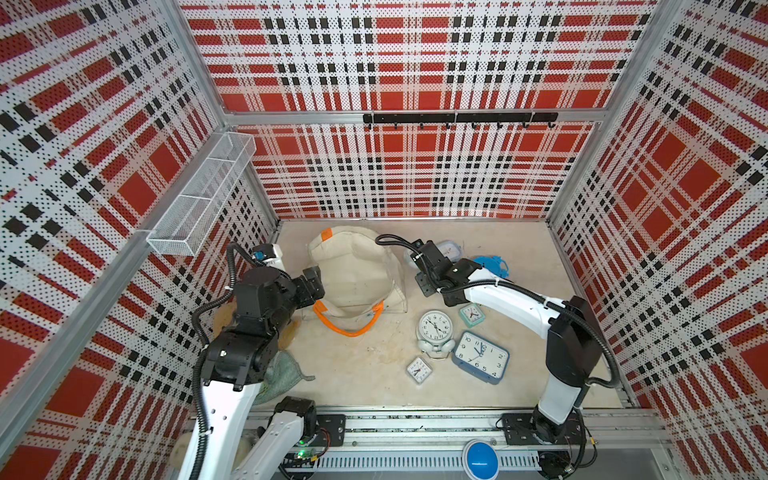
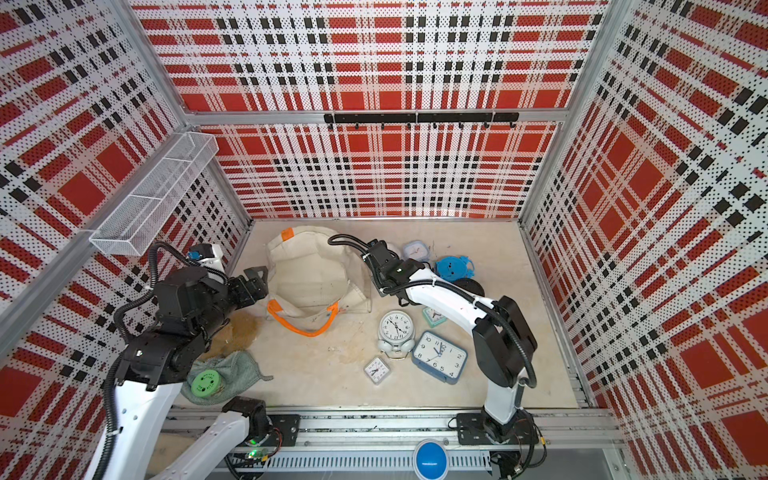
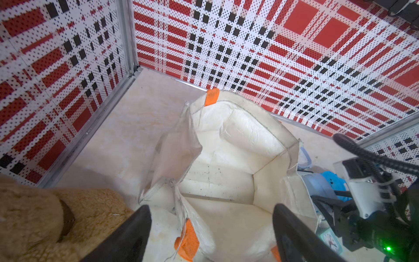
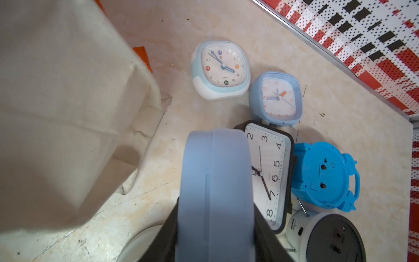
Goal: Take the alarm clock out of the canvas bag
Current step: Place the alarm at the center of the board.
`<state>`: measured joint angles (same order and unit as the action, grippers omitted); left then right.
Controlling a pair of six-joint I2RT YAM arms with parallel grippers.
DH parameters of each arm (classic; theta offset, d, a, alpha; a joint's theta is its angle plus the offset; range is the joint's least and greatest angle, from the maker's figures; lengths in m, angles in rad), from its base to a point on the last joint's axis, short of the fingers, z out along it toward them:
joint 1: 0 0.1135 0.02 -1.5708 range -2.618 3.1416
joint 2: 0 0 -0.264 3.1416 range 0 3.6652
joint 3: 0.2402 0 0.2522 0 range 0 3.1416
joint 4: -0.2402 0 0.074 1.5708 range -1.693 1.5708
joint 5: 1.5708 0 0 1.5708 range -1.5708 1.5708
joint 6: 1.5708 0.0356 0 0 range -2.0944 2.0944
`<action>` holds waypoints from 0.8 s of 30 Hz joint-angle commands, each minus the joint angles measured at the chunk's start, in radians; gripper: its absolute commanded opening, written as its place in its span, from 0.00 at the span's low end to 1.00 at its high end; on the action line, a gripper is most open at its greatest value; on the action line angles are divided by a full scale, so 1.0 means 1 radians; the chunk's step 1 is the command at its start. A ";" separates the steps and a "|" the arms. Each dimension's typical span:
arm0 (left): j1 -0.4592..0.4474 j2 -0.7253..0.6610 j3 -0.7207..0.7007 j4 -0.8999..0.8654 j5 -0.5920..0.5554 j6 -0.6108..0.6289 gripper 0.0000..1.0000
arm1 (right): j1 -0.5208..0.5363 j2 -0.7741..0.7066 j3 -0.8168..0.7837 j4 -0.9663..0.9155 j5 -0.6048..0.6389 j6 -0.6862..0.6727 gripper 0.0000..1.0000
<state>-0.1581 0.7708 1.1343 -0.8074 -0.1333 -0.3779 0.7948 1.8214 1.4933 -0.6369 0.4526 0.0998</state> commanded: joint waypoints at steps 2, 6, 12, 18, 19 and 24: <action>0.003 0.014 0.001 -0.038 -0.012 0.019 0.86 | 0.017 0.056 0.031 0.085 0.100 -0.063 0.30; 0.004 0.031 0.012 -0.042 -0.006 0.020 0.86 | 0.023 0.097 0.019 0.134 0.141 -0.099 0.30; 0.003 0.022 0.002 -0.043 -0.010 0.024 0.86 | 0.024 0.150 0.030 0.140 0.156 -0.117 0.36; 0.005 0.034 0.019 -0.050 -0.010 0.027 0.86 | 0.032 0.191 0.018 0.153 0.131 -0.115 0.36; 0.004 0.036 0.023 -0.052 -0.010 0.029 0.86 | 0.035 0.198 0.014 0.156 0.127 -0.116 0.36; 0.005 0.044 0.039 -0.056 -0.008 0.028 0.86 | 0.057 0.228 -0.002 0.155 0.128 -0.105 0.42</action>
<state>-0.1581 0.8146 1.1374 -0.8513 -0.1352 -0.3588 0.8368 2.0232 1.4998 -0.5091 0.5732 0.0036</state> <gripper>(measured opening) 0.858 0.426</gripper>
